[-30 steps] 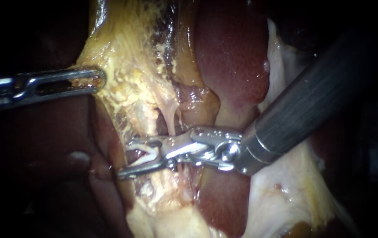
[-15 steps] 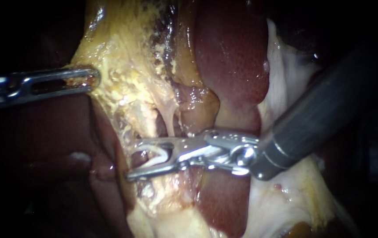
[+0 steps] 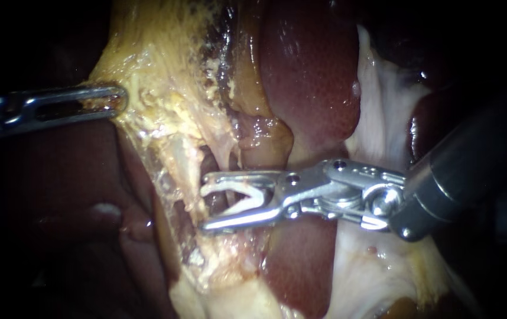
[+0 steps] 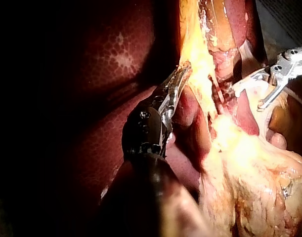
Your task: Clipping first clip left tube
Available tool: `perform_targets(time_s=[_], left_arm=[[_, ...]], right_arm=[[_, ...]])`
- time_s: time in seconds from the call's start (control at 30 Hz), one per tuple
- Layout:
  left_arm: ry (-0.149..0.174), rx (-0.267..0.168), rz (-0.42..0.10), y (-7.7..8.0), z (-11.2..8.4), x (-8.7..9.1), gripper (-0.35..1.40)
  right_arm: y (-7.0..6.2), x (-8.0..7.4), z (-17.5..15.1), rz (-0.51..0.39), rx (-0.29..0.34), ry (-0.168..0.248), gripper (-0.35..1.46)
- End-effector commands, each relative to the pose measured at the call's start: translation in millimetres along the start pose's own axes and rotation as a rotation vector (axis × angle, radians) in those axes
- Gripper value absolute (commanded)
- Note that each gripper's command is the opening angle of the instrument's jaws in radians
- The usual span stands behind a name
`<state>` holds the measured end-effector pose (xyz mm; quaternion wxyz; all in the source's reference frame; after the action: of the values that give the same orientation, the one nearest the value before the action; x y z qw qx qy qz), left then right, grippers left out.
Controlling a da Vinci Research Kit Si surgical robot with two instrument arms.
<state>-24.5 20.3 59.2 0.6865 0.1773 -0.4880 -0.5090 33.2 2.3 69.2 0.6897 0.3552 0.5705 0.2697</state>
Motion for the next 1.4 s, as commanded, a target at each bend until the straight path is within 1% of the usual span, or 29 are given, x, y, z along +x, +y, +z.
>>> perform_targets(time_s=[0.03,0.07,0.1,0.23,0.27,0.37,0.47,0.53,0.77,0.9,0.97,1.03,1.1,1.17,1.33,1.4], left_arm=[[0.001,0.001,-0.001,-0.1,-0.2,-0.2,-0.35],[0.000,-0.002,-0.001,-0.1,-0.3,-0.2,-0.35],[0.000,-0.002,-0.002,-0.1,-0.3,-0.3,-0.35],[0.001,-0.001,-0.003,-0.3,-0.5,-0.6,-0.35],[0.001,-0.002,-0.003,-0.3,-0.5,-0.6,-0.35],[0.001,-0.002,-0.004,-0.4,-0.6,-0.6,-0.35],[0.001,-0.002,-0.004,-0.4,-0.6,-0.6,-0.35],[0.001,-0.002,-0.004,-0.4,-0.6,-0.6,-0.35],[0.001,-0.003,-0.004,-0.5,-0.5,-0.6,-0.35],[0.000,-0.003,-0.004,-0.5,-0.5,-0.5,-0.35],[0.000,-0.003,-0.004,-0.5,-0.5,-0.5,-0.35],[0.000,-0.003,-0.004,-0.6,-0.5,-0.5,-0.35],[0.000,-0.003,-0.004,-0.6,-0.5,-0.5,-0.35],[0.000,-0.004,-0.004,-0.6,-0.5,-0.5,-0.35],[0.000,-0.004,-0.004,-0.6,-0.5,-0.5,-0.35],[0.000,-0.004,-0.004,-0.6,-0.5,-0.5,-0.35]], right_arm=[[0.4,-0.6,0.1,-0.004,-0.005,-0.012,0.59],[0.9,-1.3,0.2,-0.008,-0.012,-0.030,0.59],[1.3,-1.9,0.3,-0.011,-0.016,-0.039,0.59],[3.3,-4.5,0.8,-0.013,-0.030,-0.060,0.59],[3.9,-5.2,1.0,-0.017,-0.037,-0.072,0.59],[5.3,-6.6,1.2,-0.019,-0.053,-0.100,0.59],[6.0,-7.3,1.4,-0.016,-0.055,-0.104,0.59],[6.0,-7.4,1.8,-0.017,-0.051,-0.106,0.59],[5.6,-8.0,4.4,-0.015,-0.027,-0.115,0.59],[5.4,-8.6,5.9,-0.011,0.005,-0.129,0.59],[5.1,-8.9,6.2,-0.013,0.030,-0.138,0.59],[4.5,-9.0,6.2,-0.002,0.063,-0.141,0.59],[3.9,-9.0,6.1,0.006,0.097,-0.135,0.59],[2.9,-8.9,6.0,0.022,0.136,-0.133,0.59],[1.1,-8.7,6.2,0.036,0.198,-0.135,0.58],[0.7,-8.7,6.4,0.044,0.217,-0.135,0.58]])
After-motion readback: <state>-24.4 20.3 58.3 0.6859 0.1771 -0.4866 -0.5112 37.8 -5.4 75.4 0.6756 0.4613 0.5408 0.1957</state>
